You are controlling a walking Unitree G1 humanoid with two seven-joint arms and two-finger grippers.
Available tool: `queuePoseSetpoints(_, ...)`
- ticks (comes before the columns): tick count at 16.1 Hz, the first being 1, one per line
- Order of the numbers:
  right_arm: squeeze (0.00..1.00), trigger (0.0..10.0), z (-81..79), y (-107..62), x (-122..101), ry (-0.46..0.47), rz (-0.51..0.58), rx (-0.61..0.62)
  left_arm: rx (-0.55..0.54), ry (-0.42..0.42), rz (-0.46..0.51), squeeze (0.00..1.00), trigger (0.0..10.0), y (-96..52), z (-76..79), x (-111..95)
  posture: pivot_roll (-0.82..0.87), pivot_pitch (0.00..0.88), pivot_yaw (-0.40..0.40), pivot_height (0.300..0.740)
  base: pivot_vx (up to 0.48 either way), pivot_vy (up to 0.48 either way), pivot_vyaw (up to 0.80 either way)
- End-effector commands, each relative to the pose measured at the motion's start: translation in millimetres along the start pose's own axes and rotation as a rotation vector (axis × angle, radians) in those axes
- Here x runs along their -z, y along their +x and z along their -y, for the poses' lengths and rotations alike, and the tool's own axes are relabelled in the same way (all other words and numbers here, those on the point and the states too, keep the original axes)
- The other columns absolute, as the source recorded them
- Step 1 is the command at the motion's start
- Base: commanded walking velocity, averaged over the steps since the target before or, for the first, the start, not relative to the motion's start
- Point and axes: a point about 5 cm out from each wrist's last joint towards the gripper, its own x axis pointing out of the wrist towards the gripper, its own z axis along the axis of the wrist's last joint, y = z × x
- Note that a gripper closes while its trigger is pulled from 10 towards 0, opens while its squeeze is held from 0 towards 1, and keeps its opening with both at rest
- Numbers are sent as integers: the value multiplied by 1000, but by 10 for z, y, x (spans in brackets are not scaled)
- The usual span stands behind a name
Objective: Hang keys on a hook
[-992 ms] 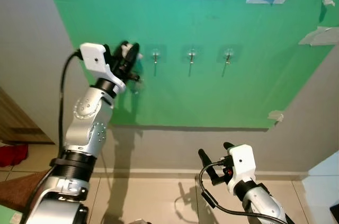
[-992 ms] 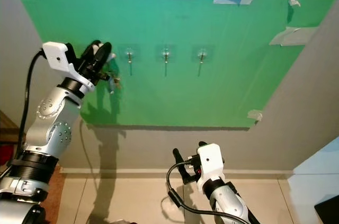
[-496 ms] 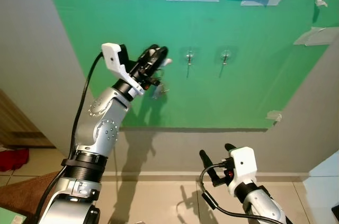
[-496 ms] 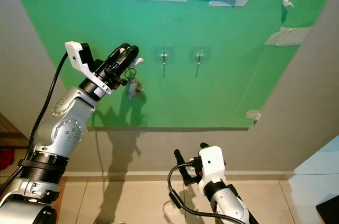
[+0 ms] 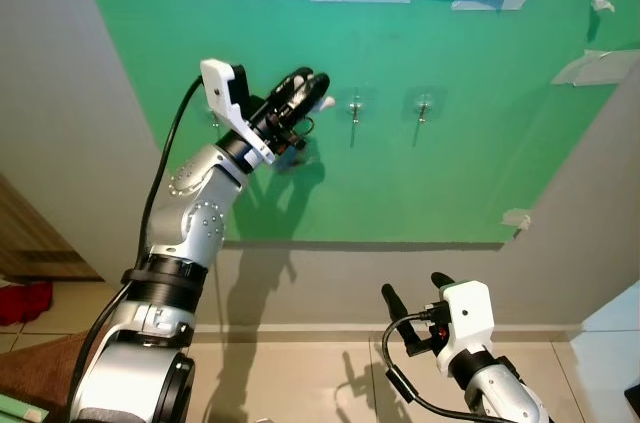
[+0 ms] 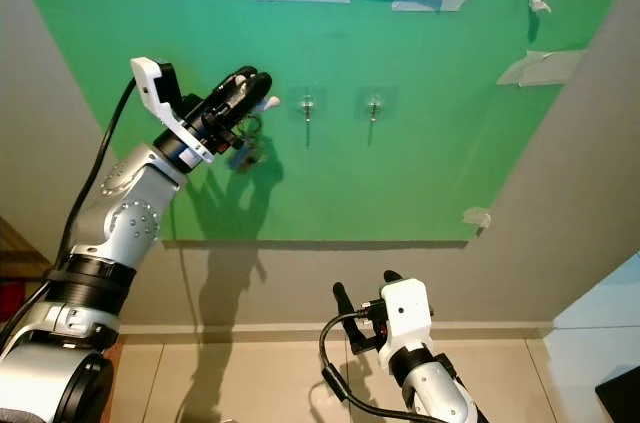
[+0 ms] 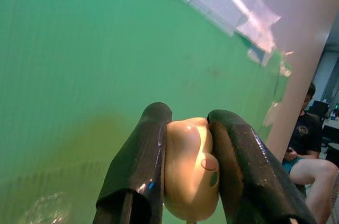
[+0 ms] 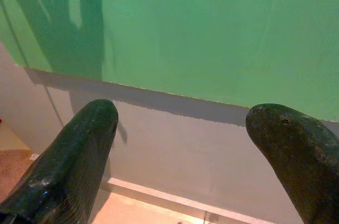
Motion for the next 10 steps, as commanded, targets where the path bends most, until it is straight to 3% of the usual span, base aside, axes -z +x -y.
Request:
queuePoseSetpoints(1, 0, 10000, -6, -12, -34, -12, 4, 2, 16, 34, 19, 0, 0, 43, -26, -90, -207, 48, 65, 740, 0, 0, 0)
queuePoseSetpoints(10, 0, 10000, 75, -215, -47, -28, -23, 26, 17, 91, -22, 0, 0, 33, -185, 19, -263, 93, 45, 740, 0, 0, 0)
